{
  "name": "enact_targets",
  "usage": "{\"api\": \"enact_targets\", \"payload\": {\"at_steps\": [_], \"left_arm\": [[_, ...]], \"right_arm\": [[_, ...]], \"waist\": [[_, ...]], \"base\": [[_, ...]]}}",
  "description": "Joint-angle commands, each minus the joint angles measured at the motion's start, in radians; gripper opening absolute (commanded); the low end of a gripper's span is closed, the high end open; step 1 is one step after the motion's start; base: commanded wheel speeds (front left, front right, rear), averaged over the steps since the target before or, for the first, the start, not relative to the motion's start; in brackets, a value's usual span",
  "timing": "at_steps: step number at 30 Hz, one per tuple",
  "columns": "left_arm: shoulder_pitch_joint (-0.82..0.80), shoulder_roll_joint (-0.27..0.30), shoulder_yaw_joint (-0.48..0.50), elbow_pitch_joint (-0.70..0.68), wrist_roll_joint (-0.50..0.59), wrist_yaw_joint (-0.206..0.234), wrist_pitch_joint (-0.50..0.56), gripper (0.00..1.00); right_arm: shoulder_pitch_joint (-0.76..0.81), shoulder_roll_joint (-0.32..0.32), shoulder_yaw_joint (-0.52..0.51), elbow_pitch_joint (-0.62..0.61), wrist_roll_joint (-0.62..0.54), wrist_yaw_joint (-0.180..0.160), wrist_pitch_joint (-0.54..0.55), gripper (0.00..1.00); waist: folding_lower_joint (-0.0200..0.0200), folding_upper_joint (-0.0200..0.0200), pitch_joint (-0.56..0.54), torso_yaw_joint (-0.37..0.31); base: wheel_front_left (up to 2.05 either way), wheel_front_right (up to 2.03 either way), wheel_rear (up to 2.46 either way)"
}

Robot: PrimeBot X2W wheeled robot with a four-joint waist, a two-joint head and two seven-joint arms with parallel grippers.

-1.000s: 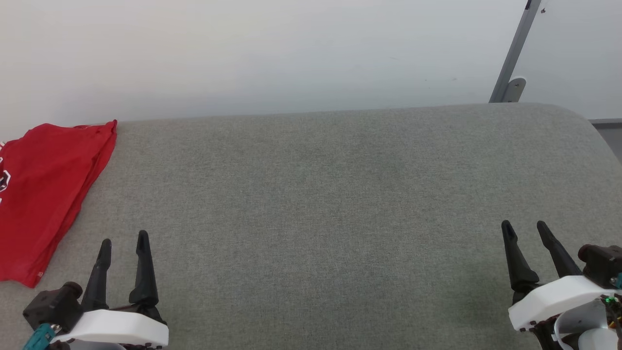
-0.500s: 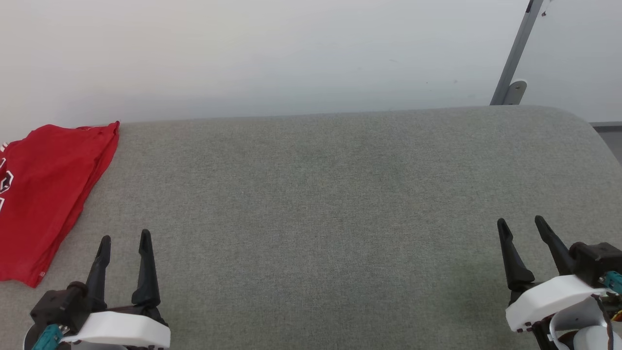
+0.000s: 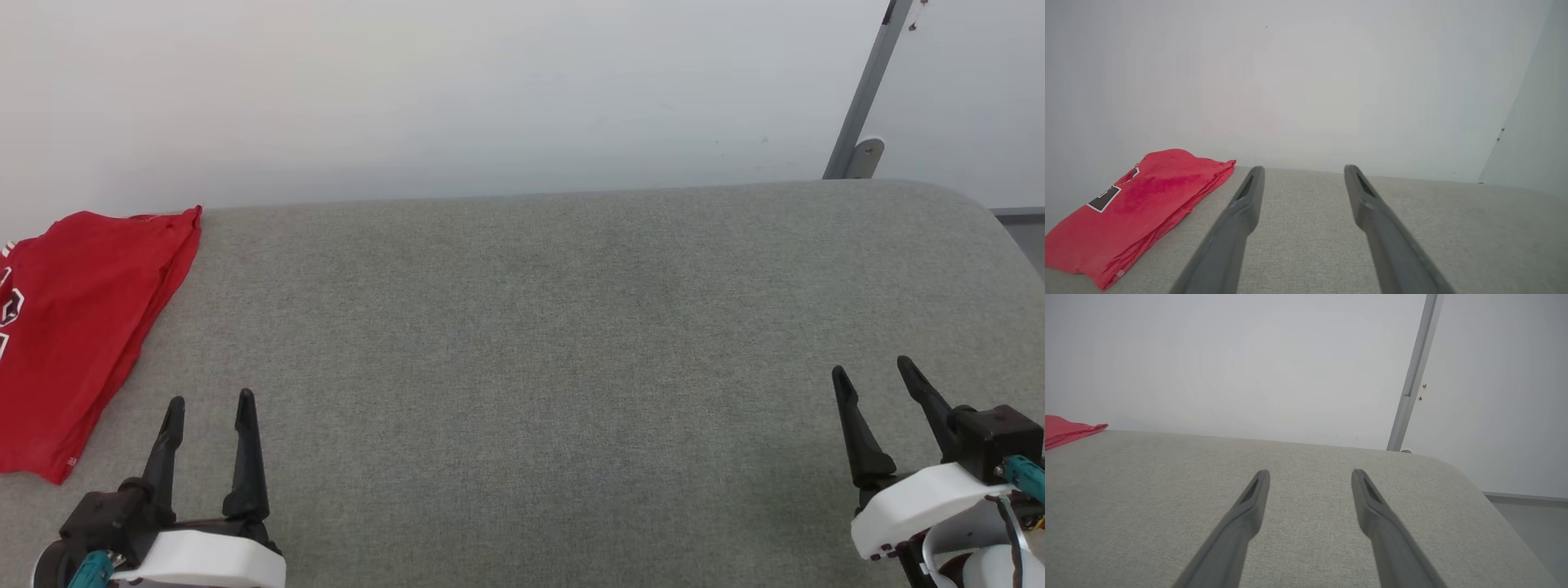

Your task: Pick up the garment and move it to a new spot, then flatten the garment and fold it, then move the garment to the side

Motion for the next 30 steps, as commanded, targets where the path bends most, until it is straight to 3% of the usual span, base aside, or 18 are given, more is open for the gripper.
{"api": "enact_targets", "payload": {"at_steps": [1, 16, 30], "left_arm": [[0.007, 0.006, 0.002, -0.002, 0.007, -0.003, -0.005, 1.00], [-0.014, 0.008, 0.011, 0.035, -0.043, -0.003, -0.005, 1.00], [-0.052, 0.023, 0.058, 0.088, -0.075, 0.026, -0.004, 1.00]], "right_arm": [[0.000, 0.000, 0.002, -0.007, 0.000, 0.000, -0.004, 1.00], [0.005, 0.007, 0.000, -0.022, -0.007, 0.000, -0.007, 1.00], [-0.032, 0.000, 0.088, -0.024, 0.008, 0.000, 0.003, 1.00]], "waist": [[0.0000, -0.0001, 0.000, 0.000], [0.0000, -0.0001, -0.002, 0.022], [0.0000, -0.0001, -0.019, 0.224]], "base": [[0.00, 0.00, 0.00], [0.00, 0.00, 0.00], [0.00, 0.00, 0.00]]}}
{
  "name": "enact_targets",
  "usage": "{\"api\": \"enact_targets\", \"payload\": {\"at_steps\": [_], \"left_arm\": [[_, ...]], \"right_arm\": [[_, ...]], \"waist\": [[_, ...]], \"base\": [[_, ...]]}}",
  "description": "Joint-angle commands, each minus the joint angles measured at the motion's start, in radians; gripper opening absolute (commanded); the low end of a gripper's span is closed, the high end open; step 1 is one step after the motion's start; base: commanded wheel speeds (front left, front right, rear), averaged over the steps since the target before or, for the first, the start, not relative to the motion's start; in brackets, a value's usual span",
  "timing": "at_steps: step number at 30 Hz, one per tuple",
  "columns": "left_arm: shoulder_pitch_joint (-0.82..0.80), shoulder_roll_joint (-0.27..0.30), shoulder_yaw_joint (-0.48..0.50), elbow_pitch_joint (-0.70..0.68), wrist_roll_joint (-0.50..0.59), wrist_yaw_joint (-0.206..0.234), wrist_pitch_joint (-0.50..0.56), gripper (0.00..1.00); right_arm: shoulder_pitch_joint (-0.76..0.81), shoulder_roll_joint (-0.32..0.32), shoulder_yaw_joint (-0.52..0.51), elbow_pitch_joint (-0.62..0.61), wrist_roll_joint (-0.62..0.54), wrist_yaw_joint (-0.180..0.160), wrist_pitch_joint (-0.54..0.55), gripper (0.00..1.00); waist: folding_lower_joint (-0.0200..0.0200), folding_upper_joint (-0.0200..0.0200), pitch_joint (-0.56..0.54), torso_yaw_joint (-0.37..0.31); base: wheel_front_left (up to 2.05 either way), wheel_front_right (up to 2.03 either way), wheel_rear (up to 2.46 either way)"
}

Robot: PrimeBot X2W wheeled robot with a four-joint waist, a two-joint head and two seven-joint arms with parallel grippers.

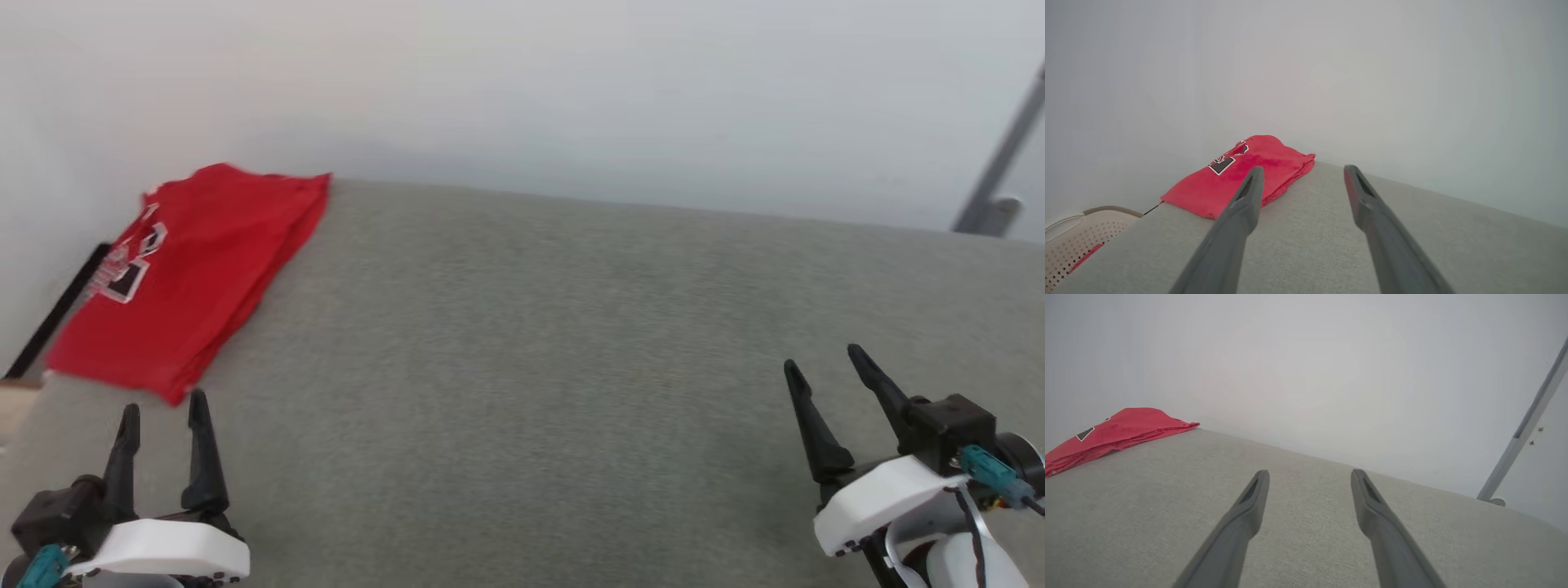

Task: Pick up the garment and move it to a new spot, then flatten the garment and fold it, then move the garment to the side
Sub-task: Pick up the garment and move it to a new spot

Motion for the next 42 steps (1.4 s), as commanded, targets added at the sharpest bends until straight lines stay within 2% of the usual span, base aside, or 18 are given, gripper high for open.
{"api": "enact_targets", "payload": {"at_steps": [1, 11, 21, 33, 42], "left_arm": [[-0.013, 0.003, 0.003, -0.002, -0.001, 0.006, -0.002, 1.00], [-0.012, 0.021, 0.006, -0.020, -0.005, 0.027, 0.023, 1.00], [-0.027, 0.015, -0.006, -0.010, -0.017, 0.038, 0.036, 1.00], [-0.052, 0.000, -0.011, 0.003, -0.035, 0.048, 0.018, 1.00], [-0.172, 0.017, -0.045, 0.077, -0.036, 0.030, 0.024, 1.00]], "right_arm": [[-0.013, 0.001, 0.010, 0.002, 0.008, -0.001, -0.002, 1.00], [-0.035, -0.002, 0.079, 0.008, 0.023, -0.001, 0.000, 1.00], [-0.046, -0.008, 0.091, -0.005, 0.032, -0.001, 0.007, 1.00], [-0.073, -0.023, 0.086, -0.024, 0.029, -0.001, 0.020, 1.00], [-0.070, -0.037, 0.062, -0.041, 0.029, -0.001, 0.025, 1.00]], "waist": [[0.0000, 0.0000, -0.006, 0.056], [0.0000, 0.0000, -0.016, 0.198], [0.0000, 0.0000, -0.009, 0.291], [0.0000, 0.0000, 0.037, 0.317], [0.0000, 0.0000, 0.063, 0.318]], "base": [[0.00, 0.00, 0.00], [0.00, 0.00, 0.00], [0.00, 0.00, 0.00], [0.00, 0.00, 0.00], [0.00, 0.00, 0.00]]}}
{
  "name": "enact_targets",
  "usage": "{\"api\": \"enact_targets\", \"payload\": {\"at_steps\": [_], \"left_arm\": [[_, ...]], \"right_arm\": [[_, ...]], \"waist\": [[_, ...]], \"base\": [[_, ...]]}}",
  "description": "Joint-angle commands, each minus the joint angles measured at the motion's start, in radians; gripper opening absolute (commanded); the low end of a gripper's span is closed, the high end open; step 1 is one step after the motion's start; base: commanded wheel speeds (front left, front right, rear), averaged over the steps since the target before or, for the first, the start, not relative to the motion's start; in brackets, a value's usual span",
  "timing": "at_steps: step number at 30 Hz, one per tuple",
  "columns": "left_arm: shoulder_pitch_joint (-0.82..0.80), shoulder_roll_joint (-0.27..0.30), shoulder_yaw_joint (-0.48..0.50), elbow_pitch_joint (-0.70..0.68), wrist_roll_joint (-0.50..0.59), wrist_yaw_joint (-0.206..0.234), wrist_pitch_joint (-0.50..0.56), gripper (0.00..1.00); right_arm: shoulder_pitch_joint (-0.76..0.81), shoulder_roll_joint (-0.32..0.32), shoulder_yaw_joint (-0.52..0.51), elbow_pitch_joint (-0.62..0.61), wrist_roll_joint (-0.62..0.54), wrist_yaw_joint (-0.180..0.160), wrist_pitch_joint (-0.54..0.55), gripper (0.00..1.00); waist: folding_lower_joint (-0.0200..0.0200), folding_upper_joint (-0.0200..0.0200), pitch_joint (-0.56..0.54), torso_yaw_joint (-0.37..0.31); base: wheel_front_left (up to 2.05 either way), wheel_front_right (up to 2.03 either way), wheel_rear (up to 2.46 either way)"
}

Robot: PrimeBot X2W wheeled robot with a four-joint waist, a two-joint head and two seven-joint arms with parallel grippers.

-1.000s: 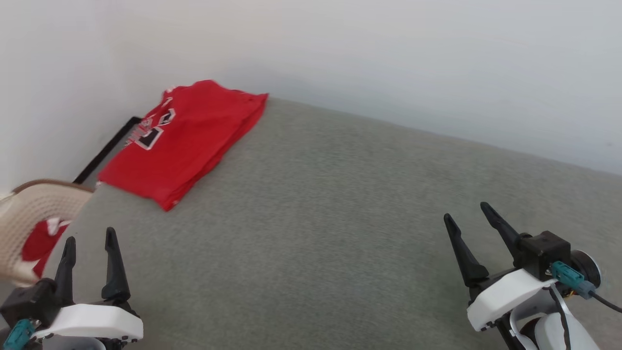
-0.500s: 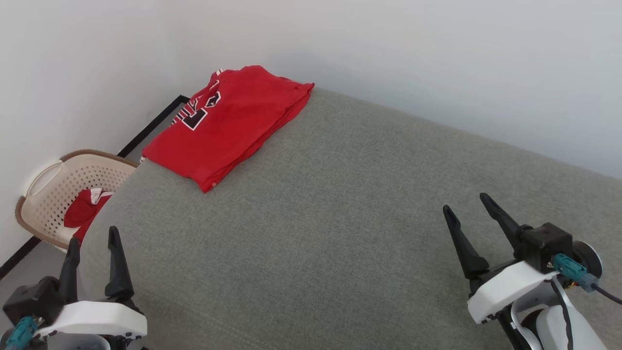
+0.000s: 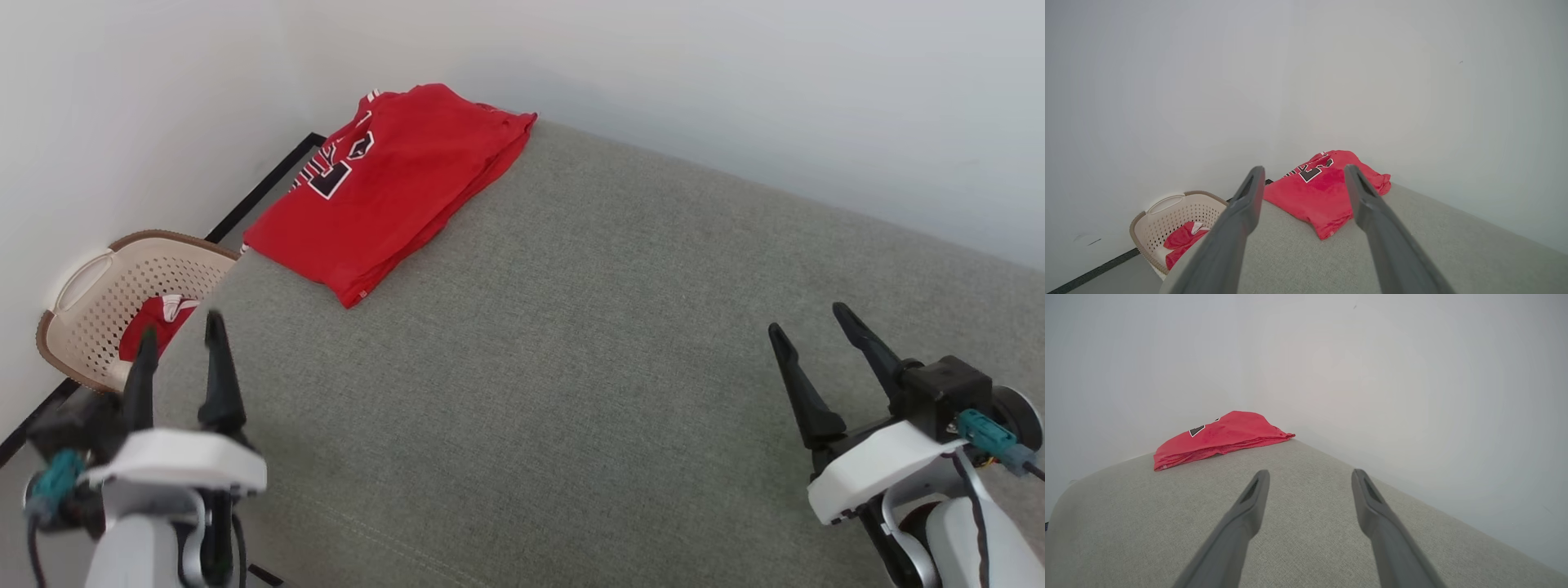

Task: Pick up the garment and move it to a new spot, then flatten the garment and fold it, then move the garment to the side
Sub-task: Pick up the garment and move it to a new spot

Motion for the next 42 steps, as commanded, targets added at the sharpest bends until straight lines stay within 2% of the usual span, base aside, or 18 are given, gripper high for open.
{"api": "enact_targets", "payload": {"at_steps": [1, 12, 28, 33, 38, 42], "left_arm": [[-0.027, 0.007, -0.002, 0.010, -0.006, -0.007, 0.002, 1.00], [-0.312, 0.054, -0.025, 0.225, -0.037, -0.033, -0.005, 1.00], [-0.767, 0.121, -0.036, 0.617, -0.075, -0.048, -0.018, 1.00], [-0.889, 0.137, -0.031, 0.759, -0.085, -0.020, 0.015, 1.00], [-0.994, 0.165, -0.021, 0.917, -0.097, 0.029, 0.114, 1.00], [-1.026, 0.177, -0.022, 0.962, -0.101, 0.058, 0.191, 1.00]], "right_arm": [[0.005, -0.001, -0.006, -0.009, -0.004, -0.001, 0.001, 1.00], [-0.031, -0.039, -0.019, -0.099, -0.026, -0.001, 0.046, 1.00], [-0.159, -0.155, -0.036, -0.342, -0.021, -0.001, 0.172, 1.00], [-0.201, -0.176, -0.044, -0.412, -0.018, -0.001, 0.206, 1.00], [-0.247, -0.193, -0.044, -0.474, -0.015, -0.001, 0.240, 1.00], [-0.264, -0.199, -0.046, -0.503, -0.015, -0.001, 0.258, 1.00]], "waist": [[0.0000, 0.0000, 0.004, -0.001], [0.0000, 0.0000, 0.120, -0.070], [0.0000, 0.0000, 0.410, -0.185], [0.0000, 0.0000, 0.487, -0.213], [0.0000, 0.0000, 0.557, -0.247], [0.0000, 0.0000, 0.587, -0.259]], "base": [[0.00, 0.00, 0.00], [0.00, 0.00, 0.00], [0.00, 0.00, 0.00], [0.00, 0.00, 0.00], [0.00, 0.00, 0.00], [0.00, 0.00, 0.00]]}}
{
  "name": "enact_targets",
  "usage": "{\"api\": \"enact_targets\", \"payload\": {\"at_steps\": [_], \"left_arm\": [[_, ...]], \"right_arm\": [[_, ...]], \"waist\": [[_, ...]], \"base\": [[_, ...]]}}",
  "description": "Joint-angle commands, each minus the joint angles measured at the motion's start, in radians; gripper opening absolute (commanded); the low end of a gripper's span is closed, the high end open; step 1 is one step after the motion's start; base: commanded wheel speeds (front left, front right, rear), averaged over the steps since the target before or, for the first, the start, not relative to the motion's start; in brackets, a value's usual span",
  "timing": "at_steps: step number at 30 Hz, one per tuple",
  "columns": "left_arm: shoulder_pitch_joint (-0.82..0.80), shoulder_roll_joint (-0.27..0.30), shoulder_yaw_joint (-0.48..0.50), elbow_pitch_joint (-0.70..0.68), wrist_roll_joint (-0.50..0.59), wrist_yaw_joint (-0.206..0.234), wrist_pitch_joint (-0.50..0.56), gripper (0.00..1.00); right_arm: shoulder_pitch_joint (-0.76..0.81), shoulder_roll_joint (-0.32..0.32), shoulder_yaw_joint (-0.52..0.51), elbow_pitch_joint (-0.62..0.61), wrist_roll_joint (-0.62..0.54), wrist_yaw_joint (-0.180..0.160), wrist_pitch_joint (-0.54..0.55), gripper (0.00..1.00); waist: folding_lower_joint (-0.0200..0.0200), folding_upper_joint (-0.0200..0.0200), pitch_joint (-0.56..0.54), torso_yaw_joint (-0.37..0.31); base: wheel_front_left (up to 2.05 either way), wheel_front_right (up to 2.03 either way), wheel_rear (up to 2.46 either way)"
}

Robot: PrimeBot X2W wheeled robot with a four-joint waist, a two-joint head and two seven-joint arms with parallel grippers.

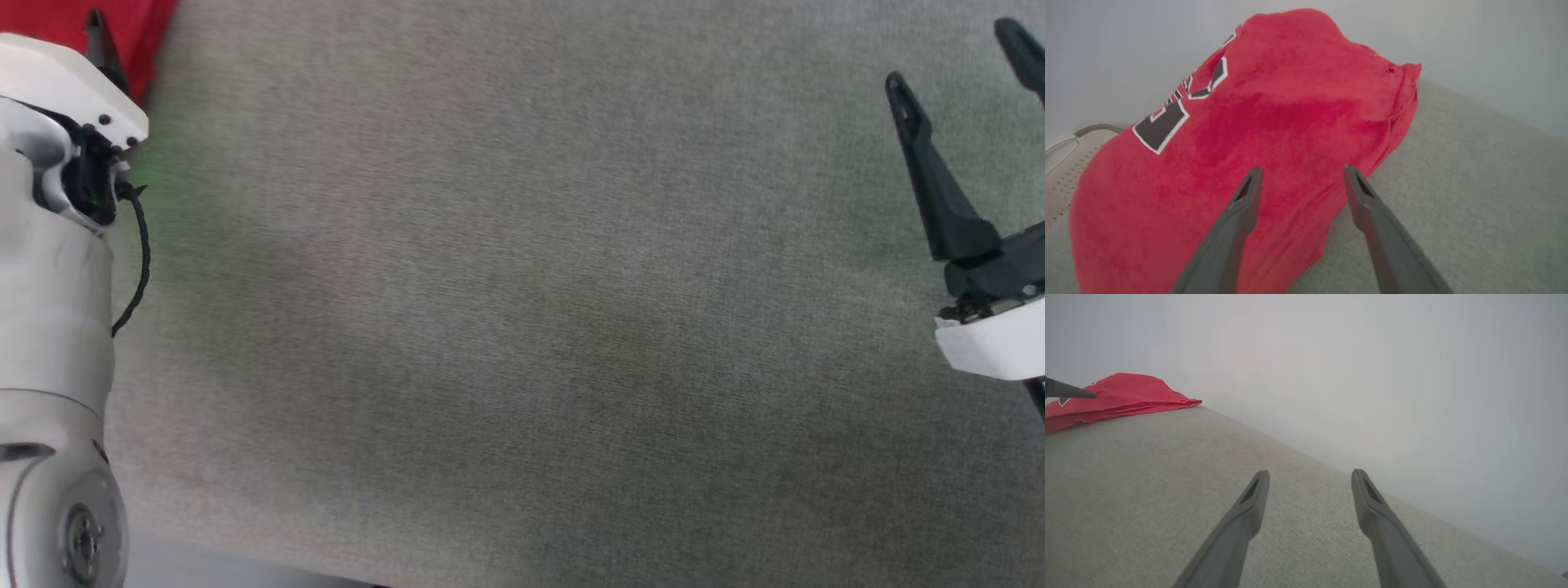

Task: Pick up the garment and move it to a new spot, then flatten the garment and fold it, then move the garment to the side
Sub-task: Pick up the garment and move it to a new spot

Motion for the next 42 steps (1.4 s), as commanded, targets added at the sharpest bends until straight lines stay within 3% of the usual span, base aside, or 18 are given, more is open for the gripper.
{"api": "enact_targets", "payload": {"at_steps": [1, 6, 15, 23, 24, 25, 42], "left_arm": [[-0.021, 0.005, 0.007, 0.008, -0.009, 0.011, 0.026, 1.00], [-0.037, 0.022, 0.001, 0.031, -0.014, 0.053, 0.164, 1.00], [-0.033, 0.012, -0.021, 0.051, -0.018, 0.068, 0.343, 1.00], [-0.022, -0.011, -0.045, 0.064, -0.017, 0.071, 0.438, 1.00], [-0.023, -0.011, -0.047, 0.064, -0.017, 0.075, 0.438, 0.43], [-0.024, -0.011, -0.051, 0.065, -0.016, 0.072, 0.440, 0.00], [-0.097, 0.060, -0.082, 0.032, 0.002, 0.062, 0.317, 0.00]], "right_arm": [[-0.016, -0.004, 0.000, -0.014, 0.004, -0.001, 0.008, 1.00], [-0.018, -0.007, -0.005, -0.049, -0.001, -0.001, 0.036, 1.00], [-0.020, -0.018, -0.032, -0.105, 0.001, -0.001, 0.071, 1.00], [-0.008, -0.009, -0.055, -0.141, -0.009, -0.001, 0.095, 1.00], [-0.007, -0.007, -0.056, -0.142, -0.009, -0.001, 0.096, 1.00], [-0.007, -0.005, -0.057, -0.145, -0.010, -0.001, 0.097, 1.00], [0.000, 0.037, -0.078, -0.090, -0.027, -0.001, 0.043, 1.00]], "waist": [[0.0000, 0.0000, 0.033, -0.021], [0.0000, 0.0000, 0.063, -0.033], [0.0000, 0.0000, 0.109, -0.042], [0.0000, 0.0000, 0.137, -0.042], [0.0000, 0.0000, 0.139, -0.043], [0.0000, 0.0000, 0.140, -0.044], [0.0000, 0.0000, 0.053, -0.037]], "base": [[0.00, 0.00, 0.00], [0.00, 0.00, 0.00], [0.00, 0.00, 0.00], [0.00, 0.00, 0.00], [0.00, 0.00, 0.00], [0.00, 0.00, 0.00], [0.00, 0.00, 0.00]]}}
